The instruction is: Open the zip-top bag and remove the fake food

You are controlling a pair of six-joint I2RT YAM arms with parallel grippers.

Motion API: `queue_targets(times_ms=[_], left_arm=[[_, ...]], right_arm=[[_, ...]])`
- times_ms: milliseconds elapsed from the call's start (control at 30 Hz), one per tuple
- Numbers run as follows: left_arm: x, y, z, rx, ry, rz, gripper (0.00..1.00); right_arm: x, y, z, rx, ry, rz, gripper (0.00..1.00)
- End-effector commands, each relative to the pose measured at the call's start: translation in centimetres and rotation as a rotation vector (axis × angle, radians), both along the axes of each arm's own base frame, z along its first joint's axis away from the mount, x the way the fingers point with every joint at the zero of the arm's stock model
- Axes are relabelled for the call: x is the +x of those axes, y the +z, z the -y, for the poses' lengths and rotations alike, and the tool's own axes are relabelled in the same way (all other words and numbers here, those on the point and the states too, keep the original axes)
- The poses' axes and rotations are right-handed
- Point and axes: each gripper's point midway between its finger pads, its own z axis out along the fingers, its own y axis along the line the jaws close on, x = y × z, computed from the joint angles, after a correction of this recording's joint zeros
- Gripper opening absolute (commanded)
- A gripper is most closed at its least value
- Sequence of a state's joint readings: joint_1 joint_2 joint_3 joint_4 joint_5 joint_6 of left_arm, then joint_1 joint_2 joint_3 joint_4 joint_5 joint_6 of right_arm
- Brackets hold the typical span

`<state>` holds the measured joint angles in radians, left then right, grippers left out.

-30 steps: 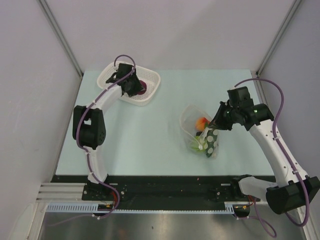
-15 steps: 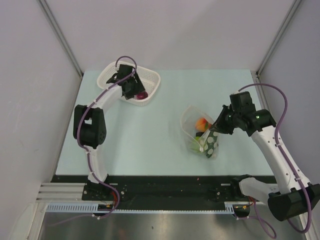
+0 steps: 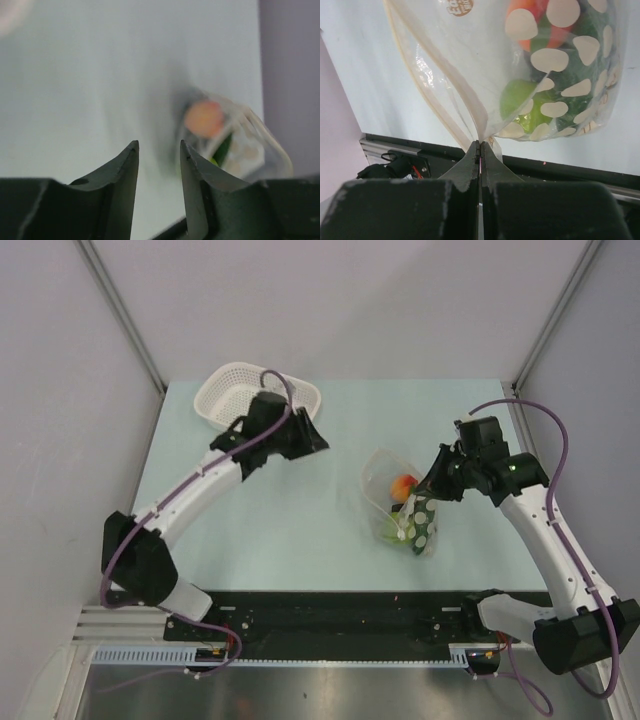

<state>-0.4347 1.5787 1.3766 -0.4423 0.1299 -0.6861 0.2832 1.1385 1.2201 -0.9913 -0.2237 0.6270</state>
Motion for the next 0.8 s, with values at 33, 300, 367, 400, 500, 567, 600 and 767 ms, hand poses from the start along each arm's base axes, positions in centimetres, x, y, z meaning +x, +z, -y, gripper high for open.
queue_targets(times_ms=[33,300,367,400,500,567,600,767], left_arm=[[-10.2,2.0,9.2,-0.208,-0.251,-0.006,0.33],[-16.8,2.1,16.4,-0.223,-0.468,-0.030,0.16],[-16.6,2.3,17.1,-0.217,-0.470,-0.029,0.16],[-16.3,2.3,17.2,-0.214,-0.463,-0.029,0.15],[-15.7,1.8,17.9,-0.199,-0.460,-0.041,0.13],[-15.4,1.3,18.7,-0.188,-0.479,-0.050,0.13],[-15.2,1.1,19.1,-0.186,-0.490,-0.049,0.13],[-15.1,-3.1,21.1,-0.136,-0.538,-0.157,0.12]], right_arm=[[0.5,2.2,-1.3,0.073,0.064,0.090,0.00],[-0.1,1.6,-2.2,0.073,0.123,0.087,0.00],[-0.2,1.8,-2.6,0.071,0.141,0.094,0.00],[-0.2,1.9,-2.7,0.069,0.144,0.097,0.00],[-0.3,2.2,-2.7,0.071,0.145,0.104,0.00],[-0.5,2.2,-2.8,0.079,0.145,0.099,0.00],[-0.6,2.0,-2.8,0.081,0.145,0.094,0.00],[-0.6,2.3,-2.8,0.078,0.152,0.099,0.00]])
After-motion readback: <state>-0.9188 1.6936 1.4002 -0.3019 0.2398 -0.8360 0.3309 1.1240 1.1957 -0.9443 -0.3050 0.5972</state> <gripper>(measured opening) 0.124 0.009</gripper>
